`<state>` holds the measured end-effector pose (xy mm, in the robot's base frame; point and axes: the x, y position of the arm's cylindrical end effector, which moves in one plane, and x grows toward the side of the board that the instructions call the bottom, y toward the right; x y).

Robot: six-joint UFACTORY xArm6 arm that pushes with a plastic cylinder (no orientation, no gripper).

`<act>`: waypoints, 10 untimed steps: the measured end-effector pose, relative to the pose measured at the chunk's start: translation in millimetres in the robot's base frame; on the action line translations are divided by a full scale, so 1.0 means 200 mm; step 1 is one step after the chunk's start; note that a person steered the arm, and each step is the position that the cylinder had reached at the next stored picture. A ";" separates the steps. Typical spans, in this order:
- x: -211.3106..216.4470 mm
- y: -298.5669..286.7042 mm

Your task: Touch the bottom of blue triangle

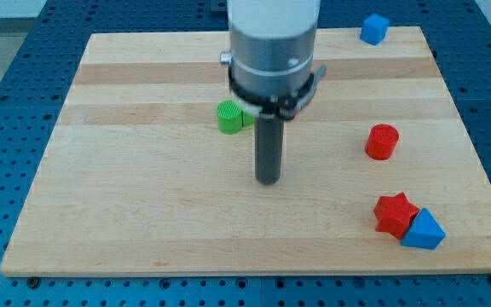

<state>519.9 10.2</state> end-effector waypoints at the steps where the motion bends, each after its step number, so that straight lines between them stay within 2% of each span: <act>1: 0.26 0.02; 2: 0.43 0.27; 3: 0.49 0.58; 4: 0.49 0.89; 5: 0.49 1.01; 10: 0.45 0.95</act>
<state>610.6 200.4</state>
